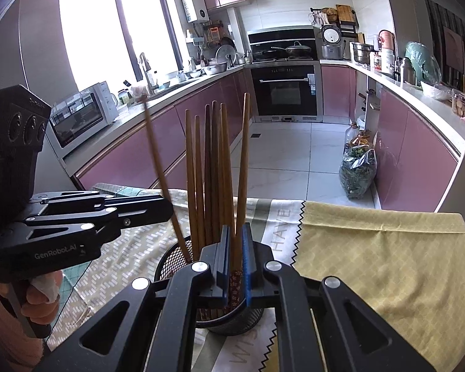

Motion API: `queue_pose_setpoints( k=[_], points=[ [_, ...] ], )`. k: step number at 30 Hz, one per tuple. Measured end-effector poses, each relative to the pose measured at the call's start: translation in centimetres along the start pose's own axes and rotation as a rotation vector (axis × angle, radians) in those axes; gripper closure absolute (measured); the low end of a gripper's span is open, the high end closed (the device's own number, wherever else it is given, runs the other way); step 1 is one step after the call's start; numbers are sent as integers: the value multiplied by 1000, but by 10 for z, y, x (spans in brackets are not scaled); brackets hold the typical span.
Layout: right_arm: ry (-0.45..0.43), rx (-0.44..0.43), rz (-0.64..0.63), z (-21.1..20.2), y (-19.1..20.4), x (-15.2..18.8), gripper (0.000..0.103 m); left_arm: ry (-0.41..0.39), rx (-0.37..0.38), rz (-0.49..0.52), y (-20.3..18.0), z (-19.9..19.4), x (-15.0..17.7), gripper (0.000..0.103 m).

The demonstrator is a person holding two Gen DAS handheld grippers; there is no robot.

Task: Organize utensils
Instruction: 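Lower both chopsticks into the mesh holder and open both tools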

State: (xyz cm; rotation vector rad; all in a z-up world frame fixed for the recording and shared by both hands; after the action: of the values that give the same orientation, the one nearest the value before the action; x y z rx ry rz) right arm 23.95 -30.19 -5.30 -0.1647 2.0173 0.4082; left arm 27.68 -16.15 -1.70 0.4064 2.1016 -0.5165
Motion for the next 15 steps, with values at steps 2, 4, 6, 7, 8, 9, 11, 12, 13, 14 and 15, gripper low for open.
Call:
queue_pose_setpoints(
  k=[2,4,6,7,8,9,11,12,13,14,15],
  points=[
    [-5,-8,-3,-2,1,1,96,4,2,-18,4,1,2,88],
    [-8,-17,-8,-3,4,3,89,4,4,-37,7,0,6,88],
    [-10,-23,-10,-5,7,4,85,-3,3,-43,10,-3,8,84],
    [-13,-25,-13,-6,8,4,85,-7,3,-49,12,-5,9,83],
    [-14,-26,-13,-7,8,5,85,-10,4,-52,13,-7,9,83],
    [-15,-31,-10,-8,9,5,85,-13,3,-54,14,-8,9,82],
    [-19,-38,-7,-11,11,6,83,-22,1,-57,17,-13,11,81],
    [-21,-42,-6,-12,12,7,81,-27,-3,-58,19,-16,12,79],
    [-24,-50,-6,-15,14,7,79,-33,-7,-55,19,-19,13,77],
    [-28,-57,-8,-18,16,7,78,-47,-17,-46,20,-24,16,73],
    [-31,-64,-10,-21,18,8,76,-58,-27,-38,21,-28,18,69]
  ],
)
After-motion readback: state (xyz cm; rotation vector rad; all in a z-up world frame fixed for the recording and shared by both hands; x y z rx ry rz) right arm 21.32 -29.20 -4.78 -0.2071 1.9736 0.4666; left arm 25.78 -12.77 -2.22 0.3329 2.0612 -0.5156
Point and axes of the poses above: each gripper's, at about its wrist camera, not at the fingertips, and z roughly the way its jaws point, y to its left, x to its underside, the point moved 5 cm from there along z, roughly the way its jaws point, and after that the axes turned 13 degrees about -y, right-handed, at the moved point
